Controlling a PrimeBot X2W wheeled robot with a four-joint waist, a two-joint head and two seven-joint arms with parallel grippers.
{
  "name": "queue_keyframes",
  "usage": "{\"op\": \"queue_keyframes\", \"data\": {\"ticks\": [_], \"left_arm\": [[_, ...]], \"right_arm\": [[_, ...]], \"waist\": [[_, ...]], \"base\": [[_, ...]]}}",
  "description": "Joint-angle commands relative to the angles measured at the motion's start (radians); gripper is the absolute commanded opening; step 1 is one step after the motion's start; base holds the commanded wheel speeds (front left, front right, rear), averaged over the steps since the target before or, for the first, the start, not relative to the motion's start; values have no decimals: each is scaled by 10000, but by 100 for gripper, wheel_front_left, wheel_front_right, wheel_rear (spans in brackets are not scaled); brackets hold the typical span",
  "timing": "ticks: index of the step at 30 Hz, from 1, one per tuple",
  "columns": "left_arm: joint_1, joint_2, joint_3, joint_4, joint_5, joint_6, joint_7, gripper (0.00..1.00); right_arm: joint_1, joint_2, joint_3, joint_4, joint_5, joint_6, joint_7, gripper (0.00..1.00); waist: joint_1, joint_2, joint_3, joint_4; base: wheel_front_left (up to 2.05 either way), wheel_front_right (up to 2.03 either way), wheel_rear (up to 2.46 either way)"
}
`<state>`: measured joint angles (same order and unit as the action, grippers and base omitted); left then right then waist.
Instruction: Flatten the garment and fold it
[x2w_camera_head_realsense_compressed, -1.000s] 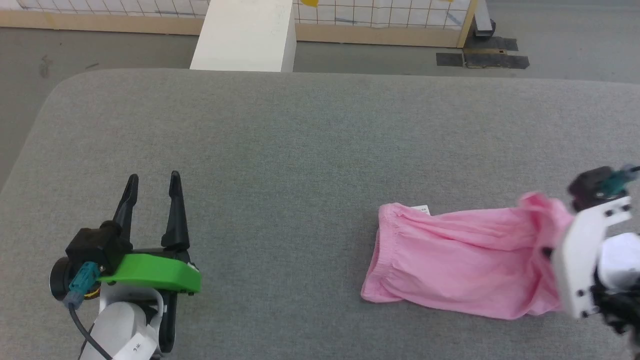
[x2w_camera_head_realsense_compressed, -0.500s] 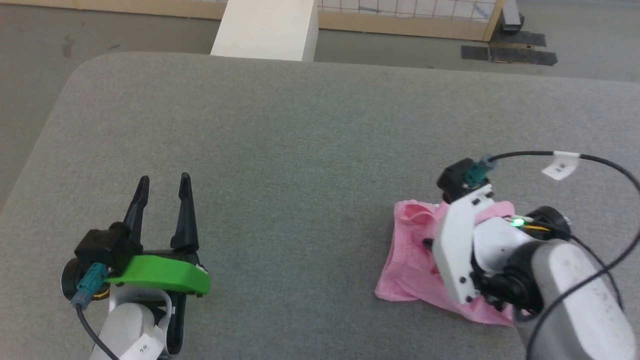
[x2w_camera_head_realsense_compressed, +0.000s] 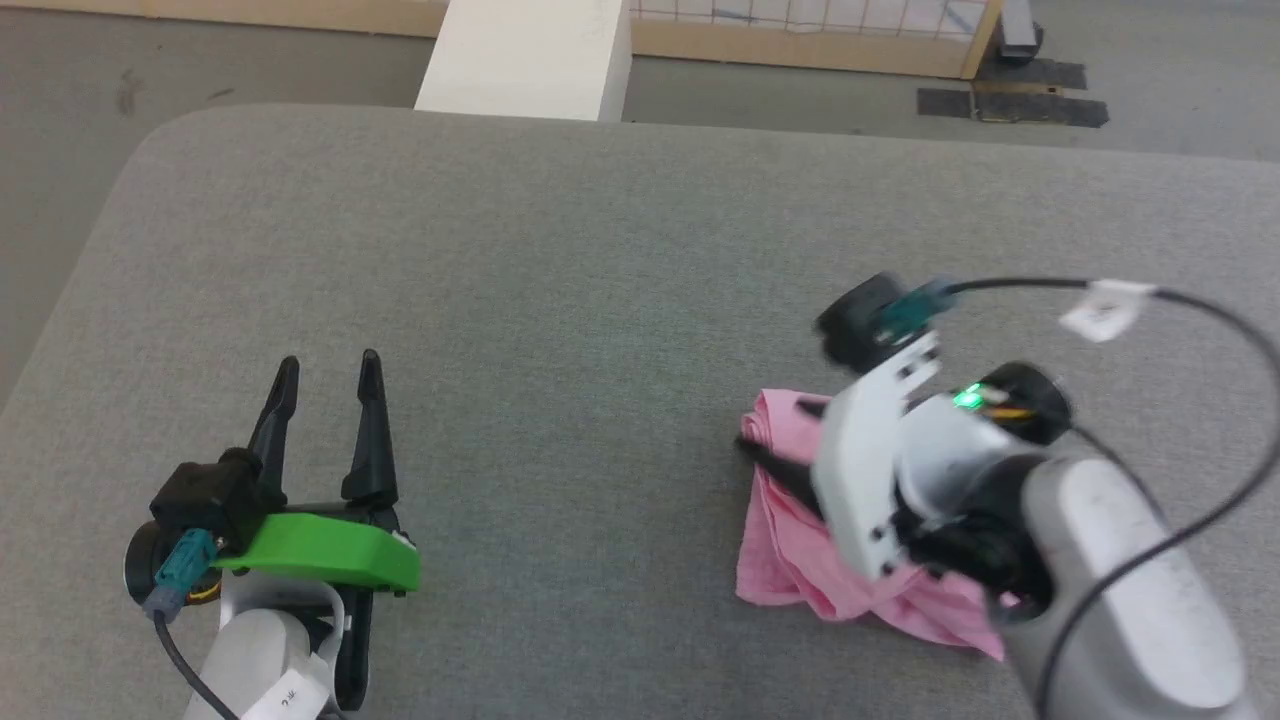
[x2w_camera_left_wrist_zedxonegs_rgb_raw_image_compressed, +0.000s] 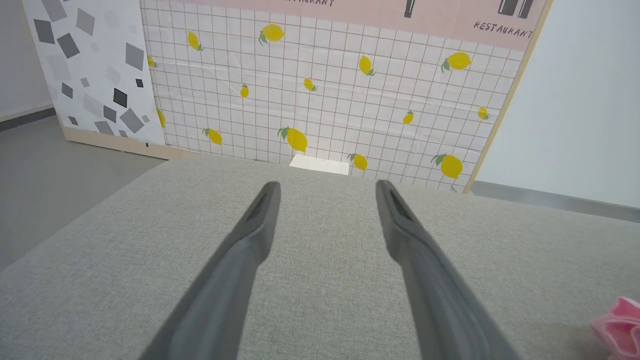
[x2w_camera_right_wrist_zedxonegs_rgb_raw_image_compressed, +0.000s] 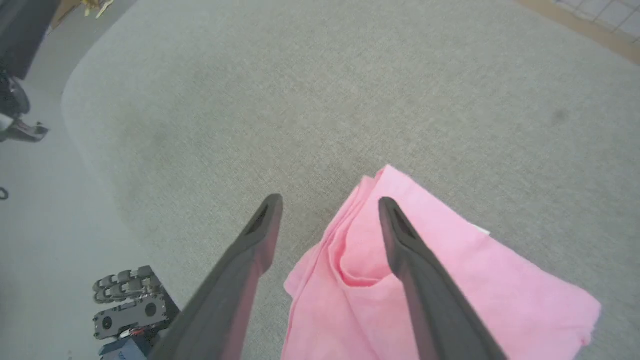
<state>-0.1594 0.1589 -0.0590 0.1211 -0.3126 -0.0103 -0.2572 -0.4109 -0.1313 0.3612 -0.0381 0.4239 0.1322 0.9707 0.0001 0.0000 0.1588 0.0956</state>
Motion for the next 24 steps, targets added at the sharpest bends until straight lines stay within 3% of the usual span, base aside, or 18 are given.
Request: {"op": "queue_keyframes", "data": {"ticks": [1,7,12,16,24], "left_arm": [[90,21,47,-13,161,-66,-45,100],[143,-13,39,-64,261,-103,-45,100],[144,-49,-39,-131,330,-128,-45,100],[48,-76,-103,-116,354,-182,-45,100],[41,-70,-140,-47,381,-231,-45,100]], "right_arm": [[-55,-90,-450,-278,115,-15,-263,100],[725,-469,-2854,-830,-551,-15,-827,100],[1586,-750,-3740,-255,-1208,-15,-842,100],[1998,-746,-3656,515,-1491,-15,-1082,100],[2340,-580,-2443,1365,-1352,-15,-1214,100]], "waist": [[-1,0,-169,-200],[-1,0,-317,-470],[-1,0,-213,-542],[-1,0,-68,-467],[-1,0,27,-304]], "base": [[0,0,0],[0,0,0],[0,0,0],[0,0,0],[0,0,0]]}}
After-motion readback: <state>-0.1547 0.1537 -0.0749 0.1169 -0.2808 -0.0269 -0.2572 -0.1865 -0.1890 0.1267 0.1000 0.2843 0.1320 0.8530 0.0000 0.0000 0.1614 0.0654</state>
